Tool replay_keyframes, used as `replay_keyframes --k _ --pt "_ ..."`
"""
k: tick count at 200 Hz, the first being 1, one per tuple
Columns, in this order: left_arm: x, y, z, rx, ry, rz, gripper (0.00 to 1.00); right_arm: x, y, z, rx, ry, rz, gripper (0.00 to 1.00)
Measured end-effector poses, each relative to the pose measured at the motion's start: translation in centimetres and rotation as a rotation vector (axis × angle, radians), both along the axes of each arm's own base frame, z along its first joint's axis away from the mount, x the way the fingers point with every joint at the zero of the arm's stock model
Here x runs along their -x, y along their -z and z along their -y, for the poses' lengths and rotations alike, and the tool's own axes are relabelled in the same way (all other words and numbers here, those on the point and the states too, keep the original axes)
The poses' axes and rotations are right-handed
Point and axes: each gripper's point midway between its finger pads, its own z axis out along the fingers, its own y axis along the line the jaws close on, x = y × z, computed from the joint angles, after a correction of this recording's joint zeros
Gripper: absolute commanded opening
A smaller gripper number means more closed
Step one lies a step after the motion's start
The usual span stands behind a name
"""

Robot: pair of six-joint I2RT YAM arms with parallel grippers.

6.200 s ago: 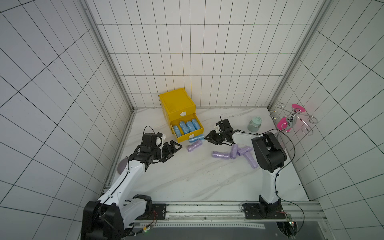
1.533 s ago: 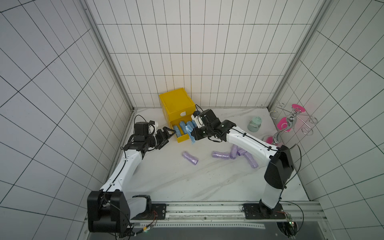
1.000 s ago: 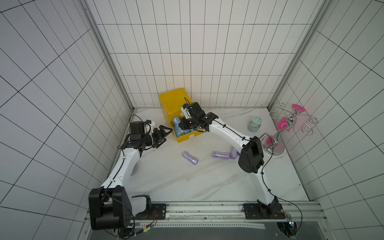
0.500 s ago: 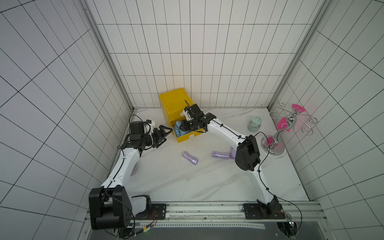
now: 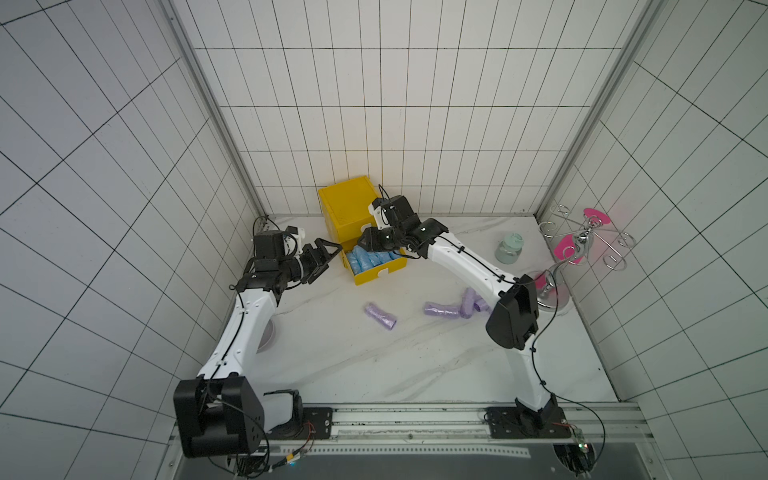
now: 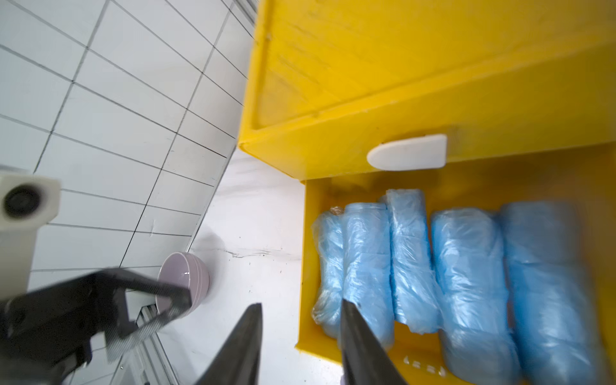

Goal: Sort the rolls of trash bags by color and place them into the drawer
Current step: Place the roll of trash bags in the drawer, then close the drawer in the storage box.

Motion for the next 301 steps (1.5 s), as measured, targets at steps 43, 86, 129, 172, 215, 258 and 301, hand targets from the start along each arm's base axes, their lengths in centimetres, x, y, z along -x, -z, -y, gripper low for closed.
replay_keyframes --k 43,86,129,172,215,258,301 --pt "-3.5 -0.5 -1.2 -0.098 -0.07 0.016 0.86 2.2 -2.4 4.1 -0.02 0.026 0.035 0.12" --pt "-7.6 0.3 -2.2 -0.161 -0.131 -0.004 0.84 3.1 6.1 7.5 0.076 0.066 -0.095 0.1" --pt "-11.7 0.1 -2.9 -0.212 -0.162 0.013 0.84 3.4 10.8 7.8 0.103 0.068 -0.176 0.09" --pt "-14.5 1.8 -2.8 -0.25 -0.159 -0.014 0.83 2.5 13.2 6.8 0.08 0.061 -0.205 0.09" --pt "-15.1 3.8 -2.1 -0.263 -0.135 -0.057 0.82 1.8 15.8 6.8 0.09 0.075 -0.261 0.09" --pt "-15.2 3.8 -2.0 -0.266 -0.13 -0.059 0.82 0.4 14.5 6.2 0.056 0.083 -0.25 0.09" --pt "-15.3 3.9 -2.0 -0.267 -0.128 -0.056 0.82 -1.0 14.2 5.2 0.027 0.094 -0.258 0.09"
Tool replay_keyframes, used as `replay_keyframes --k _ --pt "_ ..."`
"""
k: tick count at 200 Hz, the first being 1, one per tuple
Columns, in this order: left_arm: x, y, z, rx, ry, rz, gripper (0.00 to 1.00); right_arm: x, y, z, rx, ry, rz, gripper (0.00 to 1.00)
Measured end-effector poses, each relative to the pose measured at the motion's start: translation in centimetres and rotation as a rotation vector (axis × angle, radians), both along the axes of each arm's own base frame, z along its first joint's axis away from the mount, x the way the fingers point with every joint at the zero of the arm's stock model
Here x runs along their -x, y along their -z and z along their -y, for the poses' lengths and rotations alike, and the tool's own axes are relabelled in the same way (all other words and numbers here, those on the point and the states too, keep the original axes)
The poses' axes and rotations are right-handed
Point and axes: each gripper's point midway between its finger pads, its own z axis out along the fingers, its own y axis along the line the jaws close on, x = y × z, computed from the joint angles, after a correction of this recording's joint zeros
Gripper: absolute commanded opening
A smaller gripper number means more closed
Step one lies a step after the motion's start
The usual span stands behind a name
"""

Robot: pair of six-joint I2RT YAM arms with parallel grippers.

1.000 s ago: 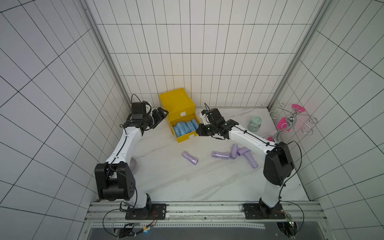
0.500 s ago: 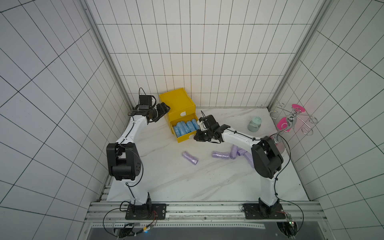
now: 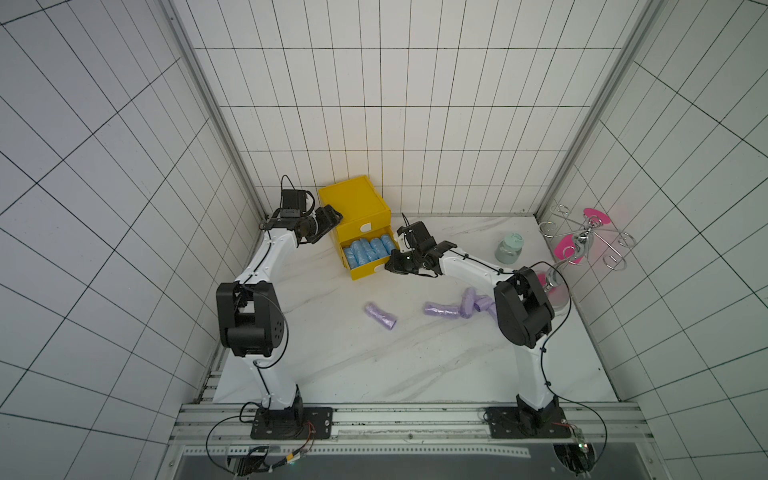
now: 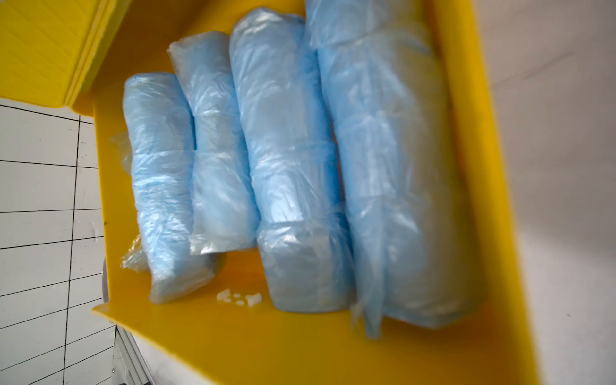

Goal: Sort the rolls of trash bags by color and place them into the drawer
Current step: Close the drawer in the storage box.

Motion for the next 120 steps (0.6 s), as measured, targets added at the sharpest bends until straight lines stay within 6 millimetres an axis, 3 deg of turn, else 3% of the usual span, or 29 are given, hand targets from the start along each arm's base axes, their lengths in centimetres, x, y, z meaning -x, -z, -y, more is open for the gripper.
replay_keyframes --k 120 --pt "-0.9 -0.3 -0.5 -0.004 -0.012 0.02 0.81 -4.1 0.5 -2.1 -0.117 0.107 -0.028 0.1"
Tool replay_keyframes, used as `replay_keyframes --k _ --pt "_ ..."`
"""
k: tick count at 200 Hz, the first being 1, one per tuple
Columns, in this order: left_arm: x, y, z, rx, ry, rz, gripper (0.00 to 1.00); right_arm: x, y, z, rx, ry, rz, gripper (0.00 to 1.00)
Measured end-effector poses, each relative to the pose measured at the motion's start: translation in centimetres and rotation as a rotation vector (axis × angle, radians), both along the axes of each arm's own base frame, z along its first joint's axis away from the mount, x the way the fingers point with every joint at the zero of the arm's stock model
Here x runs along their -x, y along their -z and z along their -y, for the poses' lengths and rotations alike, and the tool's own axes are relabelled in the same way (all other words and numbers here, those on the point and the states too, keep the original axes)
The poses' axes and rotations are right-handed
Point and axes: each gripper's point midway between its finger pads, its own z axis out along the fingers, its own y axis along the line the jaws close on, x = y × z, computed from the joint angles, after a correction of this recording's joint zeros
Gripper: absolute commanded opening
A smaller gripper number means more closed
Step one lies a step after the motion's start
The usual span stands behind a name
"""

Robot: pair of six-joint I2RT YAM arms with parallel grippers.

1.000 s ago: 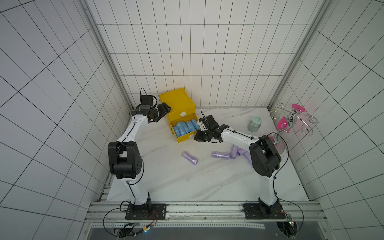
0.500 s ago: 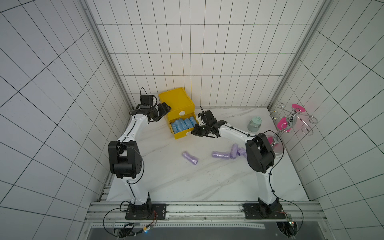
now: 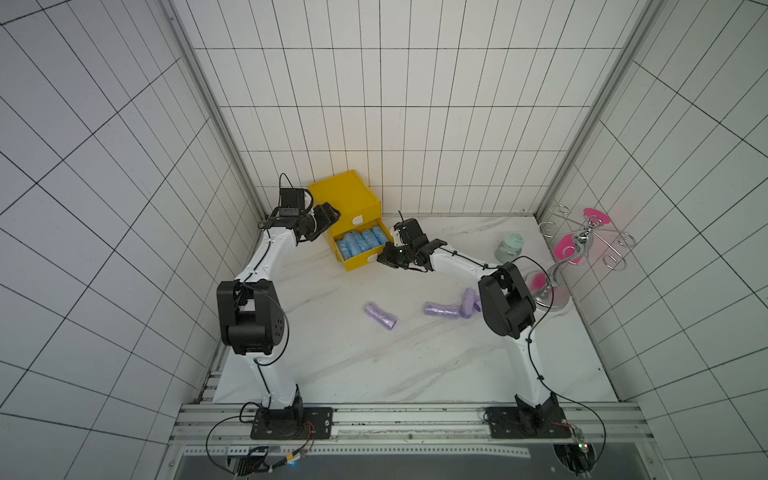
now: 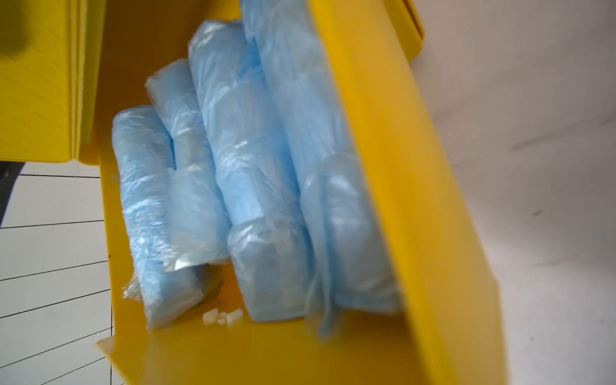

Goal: Sort the rolls of trash bags by color and place them into the drawer
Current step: Close the drawer in the storage box.

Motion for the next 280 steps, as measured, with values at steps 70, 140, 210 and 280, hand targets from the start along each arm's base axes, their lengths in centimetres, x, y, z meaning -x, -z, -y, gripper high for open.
replay_keyframes --k 70,140,210,280 --pt "-0.1 0.0 0.0 0.0 0.001 0.001 0.81 -0.7 -0.7 0.4 0.007 0.033 0.047 0.11" --pt "-0.4 0.1 0.1 0.002 0.003 0.001 0.79 -2.5 -2.5 0.1 -0.021 0.055 0.073 0.11" --pt "-0.4 0.1 0.1 0.003 0.004 0.001 0.79 -5.7 -2.5 -1.1 -0.079 0.09 0.079 0.11" --pt "-0.5 0.2 0.1 0.003 0.004 0.0 0.79 -7.4 -0.7 -3.1 -0.208 0.13 0.021 0.11"
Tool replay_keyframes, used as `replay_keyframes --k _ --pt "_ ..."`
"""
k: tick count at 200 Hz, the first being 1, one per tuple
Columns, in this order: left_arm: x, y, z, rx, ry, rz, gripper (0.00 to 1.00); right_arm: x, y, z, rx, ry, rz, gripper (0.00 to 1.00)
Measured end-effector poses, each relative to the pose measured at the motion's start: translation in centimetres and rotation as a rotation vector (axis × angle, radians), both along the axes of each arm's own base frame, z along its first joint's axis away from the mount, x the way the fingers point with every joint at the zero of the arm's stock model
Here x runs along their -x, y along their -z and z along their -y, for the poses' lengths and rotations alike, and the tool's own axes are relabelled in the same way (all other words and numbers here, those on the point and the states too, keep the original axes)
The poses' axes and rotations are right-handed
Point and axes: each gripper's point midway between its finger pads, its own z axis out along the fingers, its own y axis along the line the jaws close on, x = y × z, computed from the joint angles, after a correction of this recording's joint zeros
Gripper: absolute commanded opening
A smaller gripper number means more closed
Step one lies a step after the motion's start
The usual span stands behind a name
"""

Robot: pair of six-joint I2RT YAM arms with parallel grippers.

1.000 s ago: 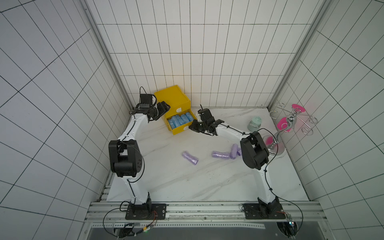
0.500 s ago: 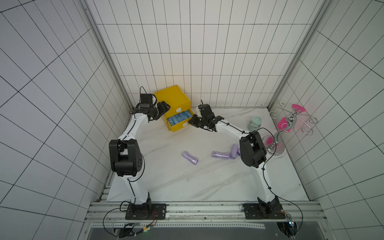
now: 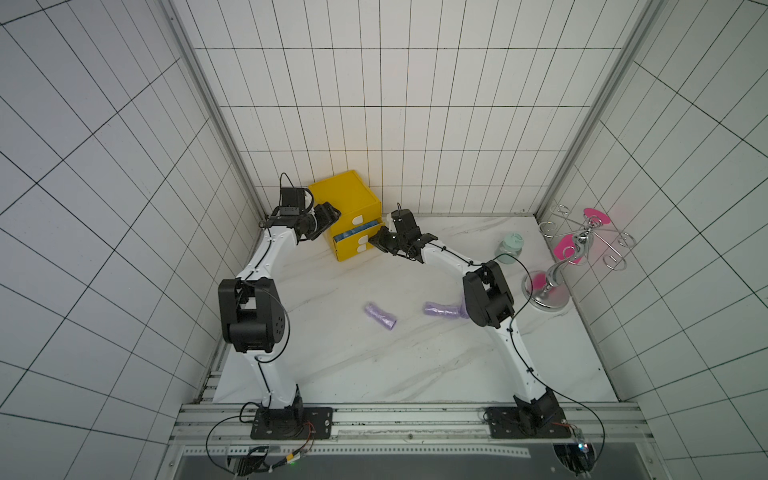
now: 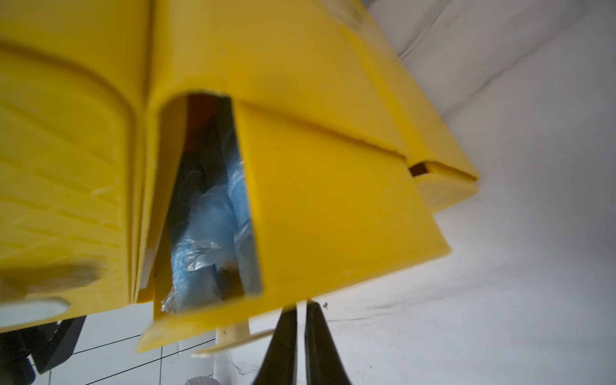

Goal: Sort the rolls of trash bags by color and place them into the drawer
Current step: Close the drawer in the storage box, then move the storage box to the center of the board.

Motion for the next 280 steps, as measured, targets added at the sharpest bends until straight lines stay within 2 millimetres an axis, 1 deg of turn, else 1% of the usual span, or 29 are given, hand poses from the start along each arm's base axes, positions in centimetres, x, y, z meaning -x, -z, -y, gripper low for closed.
replay_keyframes --k 44,70,101,115,134,150,165,175,189,203,214,230,249,263,280 --pt "0.0 0.0 0.0 0.002 0.002 0.0 0.79 -1.4 -0.3 -0.8 -0.095 0.047 -0.006 0.11" --pt "0.0 0.0 0.0 0.002 0.002 0.001 0.79 -2.1 -1.1 -1.3 -0.139 0.06 -0.003 0.11" --pt "0.0 0.0 0.0 0.003 0.002 0.002 0.78 -2.0 -1.2 -1.4 -0.159 0.053 -0.003 0.13" --pt "0.0 0.0 0.0 0.003 0.003 0.001 0.78 -1.5 -0.9 -1.2 -0.161 0.043 0.007 0.13" --pt "0.2 -0.1 -0.3 0.001 -0.009 0.009 0.78 -0.3 -0.2 0.0 -0.127 0.029 0.001 0.14" --pt "1.1 -0.5 -0.9 0.005 -0.025 0.014 0.78 1.1 -0.5 1.1 -0.099 0.013 0.005 0.15" --pt "2.4 -0.5 -1.7 0.003 -0.044 0.006 0.78 2.0 -2.1 2.6 -0.08 0.006 0.029 0.18" --pt "3.3 -0.3 -2.2 0.002 -0.057 -0.003 0.75 2.0 -3.4 3.7 -0.067 0.008 0.058 0.19" --pt "4.1 0.1 -2.6 0.01 -0.068 -0.005 0.73 1.3 -5.4 5.4 -0.056 0.02 0.107 0.22" --pt "4.8 1.4 -2.9 0.013 -0.082 -0.032 0.72 0.3 -6.3 7.1 -0.047 0.039 0.138 0.3" --pt "5.3 2.8 -3.2 0.016 -0.093 -0.065 0.72 -0.3 -6.0 8.2 -0.027 0.051 0.141 0.39" --pt "5.9 4.9 -3.4 0.017 -0.105 -0.116 0.72 -1.0 -4.3 9.6 0.009 0.065 0.113 0.47" --pt "6.0 6.7 -3.8 0.023 -0.119 -0.156 0.71 -2.3 -2.0 10.7 0.035 0.079 0.068 0.53" --pt "5.6 7.7 -4.1 0.028 -0.129 -0.173 0.71 -3.3 -0.3 10.9 0.031 0.088 0.038 0.57" --pt "5.3 8.9 -4.5 0.035 -0.145 -0.194 0.71 -4.0 1.5 10.9 0.009 0.098 -0.007 0.59"
